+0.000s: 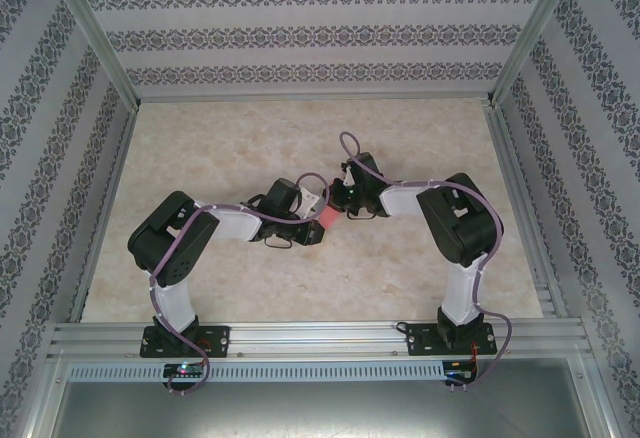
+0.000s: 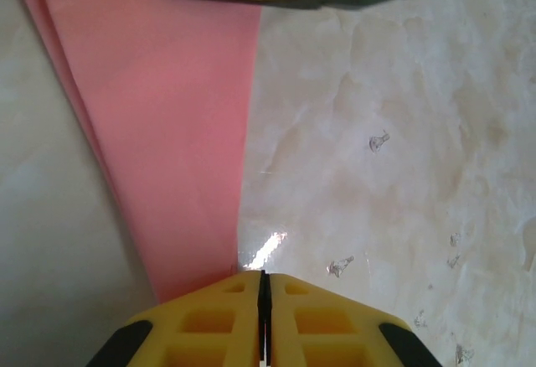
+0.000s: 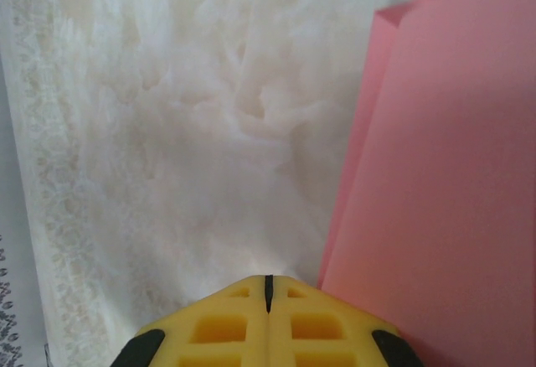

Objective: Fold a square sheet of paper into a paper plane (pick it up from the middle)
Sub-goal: Fold the wing for the fifth time at the center of the table.

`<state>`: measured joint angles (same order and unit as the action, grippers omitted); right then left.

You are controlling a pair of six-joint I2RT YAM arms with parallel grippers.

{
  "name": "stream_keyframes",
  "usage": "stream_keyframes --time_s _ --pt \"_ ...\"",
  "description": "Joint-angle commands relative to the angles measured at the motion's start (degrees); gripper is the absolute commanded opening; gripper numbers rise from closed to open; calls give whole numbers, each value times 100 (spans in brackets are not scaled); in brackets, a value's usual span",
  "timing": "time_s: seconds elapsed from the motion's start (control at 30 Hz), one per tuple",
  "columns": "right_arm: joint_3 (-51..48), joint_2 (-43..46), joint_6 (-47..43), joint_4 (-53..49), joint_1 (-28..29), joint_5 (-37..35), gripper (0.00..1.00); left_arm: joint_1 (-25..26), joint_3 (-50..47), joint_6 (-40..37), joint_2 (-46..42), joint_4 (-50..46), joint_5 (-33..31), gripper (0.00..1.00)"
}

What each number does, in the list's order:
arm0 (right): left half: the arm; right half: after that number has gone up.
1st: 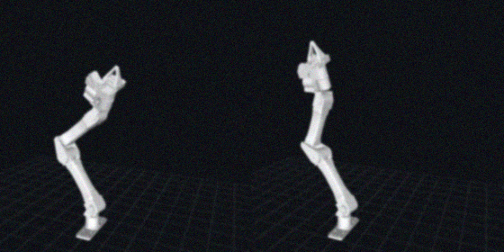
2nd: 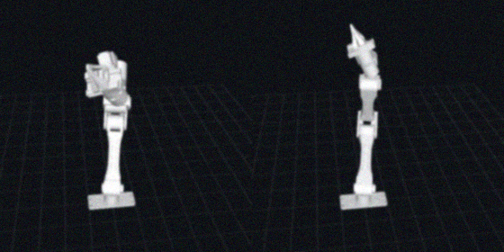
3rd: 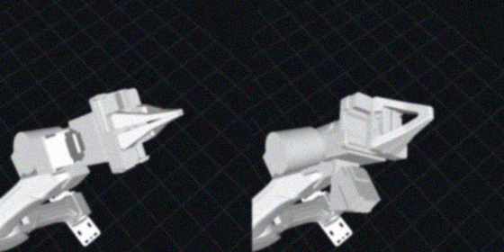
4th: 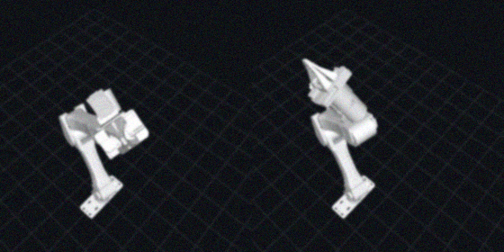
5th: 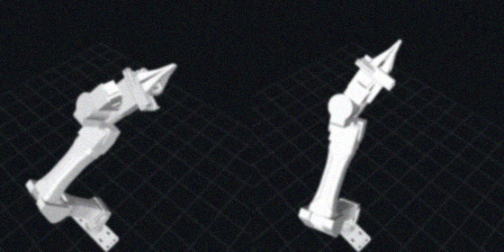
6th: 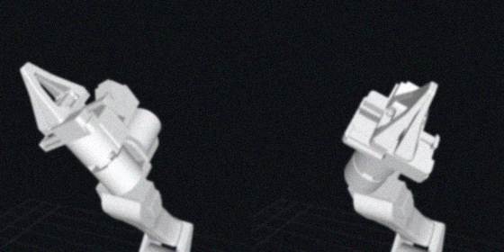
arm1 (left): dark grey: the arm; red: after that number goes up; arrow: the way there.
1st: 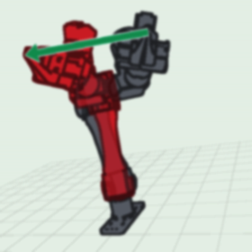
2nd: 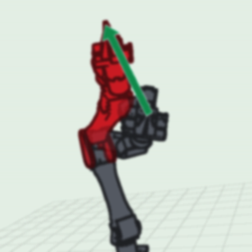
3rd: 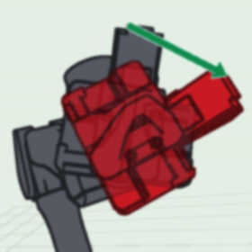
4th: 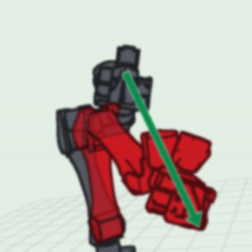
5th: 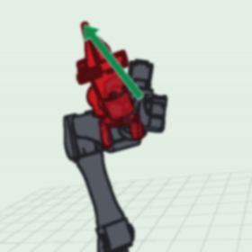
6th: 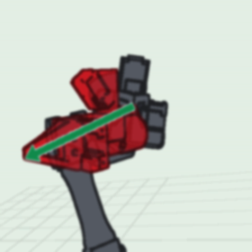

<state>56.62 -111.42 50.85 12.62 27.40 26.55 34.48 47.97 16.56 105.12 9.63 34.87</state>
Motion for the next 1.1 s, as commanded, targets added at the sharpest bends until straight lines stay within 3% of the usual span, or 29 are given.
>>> stream_keyframes --time_s 0.0,0.5,1.07 --pt "150 -222 -199 -64 -150 -133 2 -11 -328 -133 192 -1244 2 13" --pt "661 -585 -703 -770 -574 -490 1 -47 -441 -145 186 -1246 37 12" --pt "1563 -986 -870 -1168 -1058 -427 2 -47 -479 -162 151 -1314 56 12"
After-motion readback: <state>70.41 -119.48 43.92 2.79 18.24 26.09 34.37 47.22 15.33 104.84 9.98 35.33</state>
